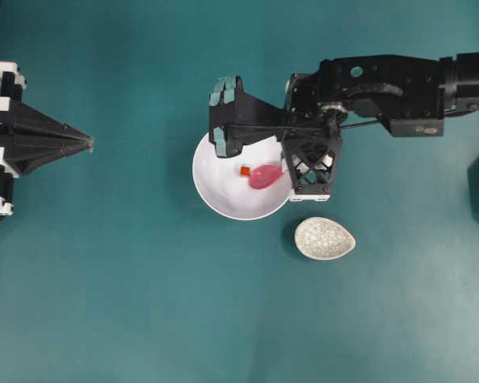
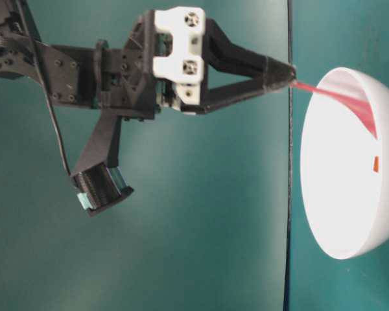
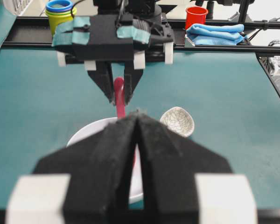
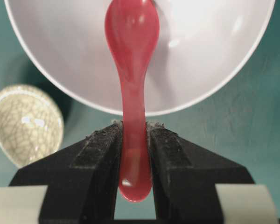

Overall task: Grip the spoon and scoop the red block from the bowl with right arm.
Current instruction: 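Lower the spoon bowl into the white bowl beside the red cube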

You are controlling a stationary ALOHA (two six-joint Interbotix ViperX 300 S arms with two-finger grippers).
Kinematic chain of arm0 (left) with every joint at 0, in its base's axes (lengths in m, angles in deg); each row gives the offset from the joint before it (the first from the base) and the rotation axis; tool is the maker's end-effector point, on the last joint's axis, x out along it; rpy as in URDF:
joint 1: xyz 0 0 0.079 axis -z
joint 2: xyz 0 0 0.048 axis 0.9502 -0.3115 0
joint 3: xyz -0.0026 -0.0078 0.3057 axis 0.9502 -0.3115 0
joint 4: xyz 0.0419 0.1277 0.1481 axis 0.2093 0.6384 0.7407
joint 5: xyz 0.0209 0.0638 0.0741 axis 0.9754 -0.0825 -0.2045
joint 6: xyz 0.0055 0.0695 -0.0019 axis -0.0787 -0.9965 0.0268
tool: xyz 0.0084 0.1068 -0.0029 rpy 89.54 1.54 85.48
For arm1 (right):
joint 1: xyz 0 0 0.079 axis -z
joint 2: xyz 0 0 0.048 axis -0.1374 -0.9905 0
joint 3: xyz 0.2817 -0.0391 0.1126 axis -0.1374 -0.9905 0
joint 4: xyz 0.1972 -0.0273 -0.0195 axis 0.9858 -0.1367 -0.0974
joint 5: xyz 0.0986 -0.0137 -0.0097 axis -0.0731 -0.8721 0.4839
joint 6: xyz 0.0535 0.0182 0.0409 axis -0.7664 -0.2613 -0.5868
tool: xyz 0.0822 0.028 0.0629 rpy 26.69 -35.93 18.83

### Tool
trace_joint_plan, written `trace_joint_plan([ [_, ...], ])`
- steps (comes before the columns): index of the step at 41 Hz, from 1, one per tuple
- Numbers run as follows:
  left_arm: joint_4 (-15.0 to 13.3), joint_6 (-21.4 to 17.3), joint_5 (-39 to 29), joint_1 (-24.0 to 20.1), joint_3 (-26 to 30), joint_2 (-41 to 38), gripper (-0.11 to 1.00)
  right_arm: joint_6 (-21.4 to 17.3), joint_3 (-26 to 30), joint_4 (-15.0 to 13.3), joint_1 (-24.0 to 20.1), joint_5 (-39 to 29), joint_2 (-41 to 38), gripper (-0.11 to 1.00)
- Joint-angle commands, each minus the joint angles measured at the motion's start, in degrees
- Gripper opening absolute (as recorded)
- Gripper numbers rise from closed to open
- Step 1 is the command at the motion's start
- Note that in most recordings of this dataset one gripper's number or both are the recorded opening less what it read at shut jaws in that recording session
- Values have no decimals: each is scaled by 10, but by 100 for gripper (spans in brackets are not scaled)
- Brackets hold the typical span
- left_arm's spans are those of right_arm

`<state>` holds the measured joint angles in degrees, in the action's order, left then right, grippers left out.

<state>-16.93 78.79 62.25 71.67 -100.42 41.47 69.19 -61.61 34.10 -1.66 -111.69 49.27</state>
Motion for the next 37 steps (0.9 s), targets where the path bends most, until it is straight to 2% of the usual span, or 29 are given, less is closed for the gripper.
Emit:
trace_joint_plan([
  [1, 1, -1, 4, 0, 10, -4, 1, -2, 16, -5, -1, 13, 6, 25],
  [10, 1, -1, 4, 0, 10, -4, 1, -7, 16, -15, -1, 40, 3, 25],
  [37, 1, -1, 4, 1, 10, -4, 1, -10, 10, -17, 3, 105, 3, 25],
])
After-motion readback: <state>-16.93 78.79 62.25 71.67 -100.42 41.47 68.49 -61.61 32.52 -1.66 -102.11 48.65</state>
